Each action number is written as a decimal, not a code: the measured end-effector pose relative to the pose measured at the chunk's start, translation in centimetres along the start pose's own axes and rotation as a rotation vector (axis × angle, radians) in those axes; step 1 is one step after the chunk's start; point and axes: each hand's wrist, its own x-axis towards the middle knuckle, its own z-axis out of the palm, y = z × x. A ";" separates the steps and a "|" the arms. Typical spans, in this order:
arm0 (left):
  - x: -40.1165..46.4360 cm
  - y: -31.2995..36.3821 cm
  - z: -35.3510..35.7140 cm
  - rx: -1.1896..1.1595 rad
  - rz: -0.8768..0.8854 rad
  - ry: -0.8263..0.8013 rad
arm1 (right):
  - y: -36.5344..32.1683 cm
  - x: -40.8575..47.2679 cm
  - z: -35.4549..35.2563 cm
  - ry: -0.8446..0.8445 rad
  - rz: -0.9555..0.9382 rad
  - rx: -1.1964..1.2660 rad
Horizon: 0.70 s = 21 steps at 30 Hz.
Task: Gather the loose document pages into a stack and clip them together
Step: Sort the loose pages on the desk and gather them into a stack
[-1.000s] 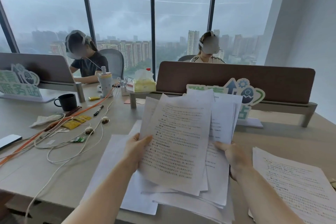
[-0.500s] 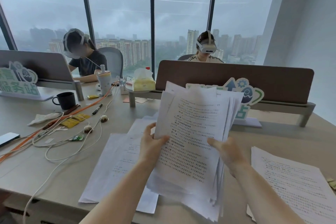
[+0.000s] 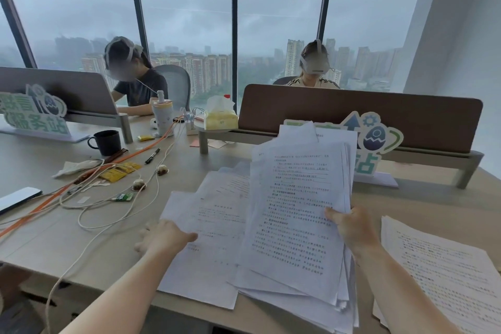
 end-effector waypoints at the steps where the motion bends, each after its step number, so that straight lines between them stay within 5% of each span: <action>1: 0.2 -0.3 0.0 0.019 -0.021 -0.012 | 0.0 0.1 0.1 -0.005 0.006 0.004; 10: 3.4 -1.0 0.3 -0.123 -0.077 -0.100 | 1.3 0.7 0.3 -0.006 0.038 0.021; 21: 3.2 -2.5 -1.7 -0.836 0.225 -0.049 | 1.9 1.3 0.0 0.032 0.069 0.022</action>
